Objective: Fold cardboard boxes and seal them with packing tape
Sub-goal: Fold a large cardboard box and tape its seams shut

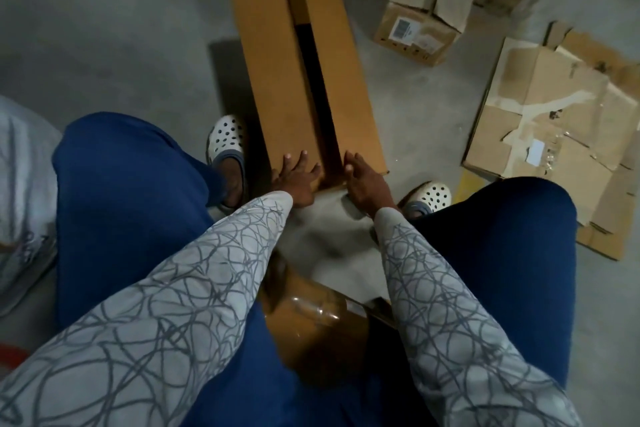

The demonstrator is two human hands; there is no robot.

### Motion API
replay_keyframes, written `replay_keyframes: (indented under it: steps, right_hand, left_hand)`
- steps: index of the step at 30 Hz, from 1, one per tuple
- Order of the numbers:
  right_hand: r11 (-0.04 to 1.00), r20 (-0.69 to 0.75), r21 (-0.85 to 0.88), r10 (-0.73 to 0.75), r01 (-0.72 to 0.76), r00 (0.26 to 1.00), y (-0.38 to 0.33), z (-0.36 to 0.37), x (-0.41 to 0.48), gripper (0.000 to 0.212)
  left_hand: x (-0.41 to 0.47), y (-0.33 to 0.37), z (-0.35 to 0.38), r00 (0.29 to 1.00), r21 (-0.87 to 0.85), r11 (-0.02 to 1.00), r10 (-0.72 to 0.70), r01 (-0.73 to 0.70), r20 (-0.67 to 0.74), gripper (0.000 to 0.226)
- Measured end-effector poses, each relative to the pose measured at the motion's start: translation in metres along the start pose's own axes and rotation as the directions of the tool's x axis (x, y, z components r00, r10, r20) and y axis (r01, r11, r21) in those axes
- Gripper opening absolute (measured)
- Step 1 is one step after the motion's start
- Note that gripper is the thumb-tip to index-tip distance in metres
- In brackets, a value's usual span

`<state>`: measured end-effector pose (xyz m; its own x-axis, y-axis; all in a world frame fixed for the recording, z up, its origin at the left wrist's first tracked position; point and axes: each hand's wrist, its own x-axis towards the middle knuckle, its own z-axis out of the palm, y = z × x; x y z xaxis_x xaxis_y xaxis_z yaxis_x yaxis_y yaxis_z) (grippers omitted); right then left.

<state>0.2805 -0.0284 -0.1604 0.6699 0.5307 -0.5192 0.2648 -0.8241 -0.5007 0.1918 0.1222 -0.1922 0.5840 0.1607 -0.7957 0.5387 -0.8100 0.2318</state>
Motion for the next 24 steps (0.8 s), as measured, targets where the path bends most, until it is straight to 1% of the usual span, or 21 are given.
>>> replay_keyframes:
  steps: [2,4,7,9,12,15,16,18,20,22,24]
  right_hand:
    - [0.983,0.117,-0.182,0.033,-0.011,0.993,0.002,0.013,0.012,0.06]
    - [0.953,0.192,-0.3,0.1,-0.039,0.976,0.002,0.025,0.021,0.068]
    - [0.914,0.226,-0.399,0.175,-0.073,0.958,-0.001,0.035,0.027,0.07]
    - [0.886,0.229,-0.458,0.199,-0.075,0.953,-0.007,0.032,0.027,0.068]
    - [0.885,0.266,-0.453,0.252,-0.11,0.93,-0.012,0.017,0.035,0.059]
    - [0.878,0.289,-0.47,0.254,-0.094,0.923,-0.02,0.0,0.039,0.051]
    - [0.882,0.266,-0.457,0.257,-0.113,0.929,-0.025,-0.004,0.037,0.049]
    - [0.889,0.171,-0.434,0.237,-0.143,0.956,-0.033,-0.007,0.03,0.044]
    - [0.873,0.097,-0.471,0.191,-0.124,0.977,-0.038,0.0,0.021,0.044]
    - [0.865,0.083,-0.494,0.144,-0.085,0.986,-0.034,0.014,0.019,0.044]
    - [0.88,0.098,-0.47,0.123,-0.063,0.988,-0.028,0.023,0.021,0.046]
  left_hand:
    - [0.001,0.001,0.003,1.0,0.013,1.0,-0.014,0.014,-0.014,0.088]
    - [0.0,0.004,0.004,0.997,0.077,0.997,-0.017,0.023,-0.078,0.092]
    - [0.0,0.01,0.009,0.988,0.154,0.988,-0.008,0.032,-0.155,0.1]
    - [0.002,0.014,0.012,0.988,0.229,0.973,-0.003,0.038,-0.151,0.105]
    - [0.004,0.026,0.012,0.989,0.267,0.962,-0.019,0.058,-0.144,0.109]
    - [0.006,0.029,0.014,0.987,0.198,0.978,-0.037,0.067,-0.155,0.105]
    - [0.007,0.026,0.018,0.986,0.143,0.988,-0.031,0.055,-0.166,0.1]
    - [0.011,0.018,0.025,0.979,0.024,1.0,-0.005,0.01,-0.206,0.086]
    - [0.017,0.013,0.027,0.971,-0.042,0.998,0.027,-0.038,-0.239,0.072]
    - [0.025,0.011,0.019,0.965,-0.117,0.992,0.023,-0.055,-0.26,0.062]
    - [0.035,0.011,0.006,0.959,-0.197,0.979,-0.009,-0.049,-0.282,0.057]
